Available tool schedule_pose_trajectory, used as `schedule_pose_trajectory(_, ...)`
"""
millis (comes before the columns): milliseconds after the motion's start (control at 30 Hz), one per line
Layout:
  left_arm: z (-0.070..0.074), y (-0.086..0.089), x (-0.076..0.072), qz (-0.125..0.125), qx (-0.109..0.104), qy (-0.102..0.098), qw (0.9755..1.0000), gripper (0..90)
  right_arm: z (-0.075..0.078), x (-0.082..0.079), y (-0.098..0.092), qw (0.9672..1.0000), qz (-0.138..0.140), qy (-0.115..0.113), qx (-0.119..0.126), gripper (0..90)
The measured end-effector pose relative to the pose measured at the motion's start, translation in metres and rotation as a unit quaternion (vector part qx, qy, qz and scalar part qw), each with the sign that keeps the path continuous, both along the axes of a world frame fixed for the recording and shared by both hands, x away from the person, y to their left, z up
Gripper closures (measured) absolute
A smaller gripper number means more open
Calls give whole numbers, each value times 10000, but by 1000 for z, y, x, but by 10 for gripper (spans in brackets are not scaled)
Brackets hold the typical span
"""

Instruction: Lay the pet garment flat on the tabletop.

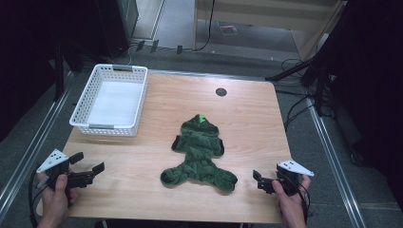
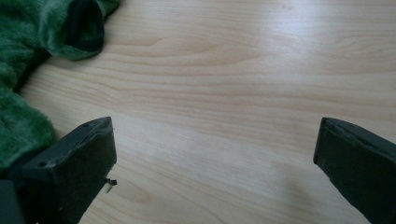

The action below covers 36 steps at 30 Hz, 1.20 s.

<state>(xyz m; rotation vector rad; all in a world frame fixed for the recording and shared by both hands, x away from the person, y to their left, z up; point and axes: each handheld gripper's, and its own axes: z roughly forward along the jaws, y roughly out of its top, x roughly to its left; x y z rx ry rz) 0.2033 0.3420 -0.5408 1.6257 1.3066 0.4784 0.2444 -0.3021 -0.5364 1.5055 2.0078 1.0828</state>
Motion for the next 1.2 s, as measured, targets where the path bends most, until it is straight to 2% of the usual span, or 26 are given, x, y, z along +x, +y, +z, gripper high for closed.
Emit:
schedule_pose_trajectory(267,-3,23,-8,274,30,21,9996,0,-4,-5,-11,9999,-109,37,-2,0)
schedule_pose_trajectory(400,-4,37,-11,550,103,-24,9984,0,-6,-8,-16,9998,-153,80,-67,0)
schedule_pose_trajectory(600,-4,52,-17,757,99,-54,9971,0,-8,-13,-24,9998,-202,66,-59,0)
schedule_pose_trajectory(733,-6,52,-18,733,96,-26,9973,0,-9,-15,-29,9997,-225,75,36,0)
schedule_pose_trajectory(933,-9,43,-13,655,371,-31,9972,0,-12,-15,-27,9997,-192,115,35,0)
schedule_pose_trajectory(1200,-10,44,-12,661,301,-44,9974,0,-14,-13,-27,9996,-211,174,45,0)
